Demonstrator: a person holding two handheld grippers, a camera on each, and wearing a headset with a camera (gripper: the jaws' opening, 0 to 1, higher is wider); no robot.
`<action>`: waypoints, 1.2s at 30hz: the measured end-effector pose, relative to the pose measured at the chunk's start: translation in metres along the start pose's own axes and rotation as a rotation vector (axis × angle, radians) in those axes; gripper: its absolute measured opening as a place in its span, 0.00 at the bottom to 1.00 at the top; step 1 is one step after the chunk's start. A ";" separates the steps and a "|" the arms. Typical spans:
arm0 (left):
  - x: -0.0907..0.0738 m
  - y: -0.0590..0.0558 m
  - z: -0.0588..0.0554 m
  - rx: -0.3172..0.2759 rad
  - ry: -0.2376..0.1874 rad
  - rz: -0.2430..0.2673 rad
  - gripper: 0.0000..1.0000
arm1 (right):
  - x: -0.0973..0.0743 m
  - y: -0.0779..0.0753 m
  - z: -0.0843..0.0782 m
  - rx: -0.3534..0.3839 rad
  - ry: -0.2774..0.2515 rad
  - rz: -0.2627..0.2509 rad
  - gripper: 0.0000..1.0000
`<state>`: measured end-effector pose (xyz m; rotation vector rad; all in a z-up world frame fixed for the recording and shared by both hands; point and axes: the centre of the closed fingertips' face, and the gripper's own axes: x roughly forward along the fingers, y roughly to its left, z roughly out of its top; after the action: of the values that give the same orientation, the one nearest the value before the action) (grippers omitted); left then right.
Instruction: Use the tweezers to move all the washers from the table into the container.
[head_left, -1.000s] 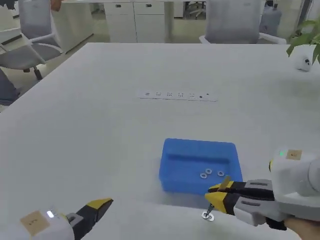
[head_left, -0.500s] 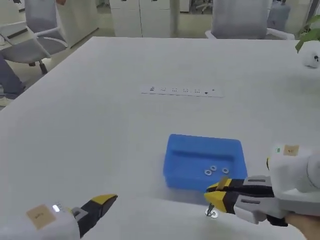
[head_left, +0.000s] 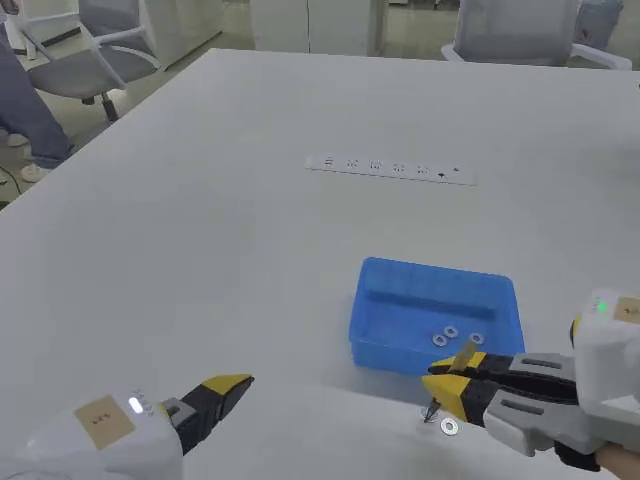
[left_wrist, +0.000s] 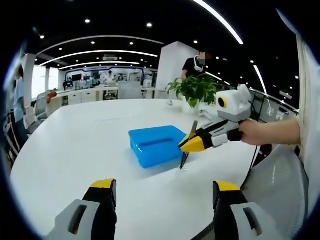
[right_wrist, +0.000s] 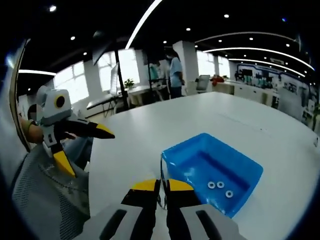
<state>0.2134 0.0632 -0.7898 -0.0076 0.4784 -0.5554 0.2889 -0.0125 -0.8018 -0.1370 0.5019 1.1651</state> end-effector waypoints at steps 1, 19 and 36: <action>0.000 0.000 0.000 0.002 0.001 0.000 0.80 | -0.001 0.000 0.003 0.017 -0.012 0.001 0.02; 0.000 -0.001 0.002 -0.010 -0.010 -0.008 0.80 | -0.017 -0.035 0.067 0.134 -0.157 -0.034 0.02; 0.000 0.000 0.002 0.001 -0.010 -0.003 0.79 | 0.025 -0.062 0.062 0.062 -0.044 -0.028 0.02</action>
<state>0.2142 0.0631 -0.7884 -0.0099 0.4682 -0.5589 0.3718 0.0056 -0.7677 -0.0647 0.4958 1.1215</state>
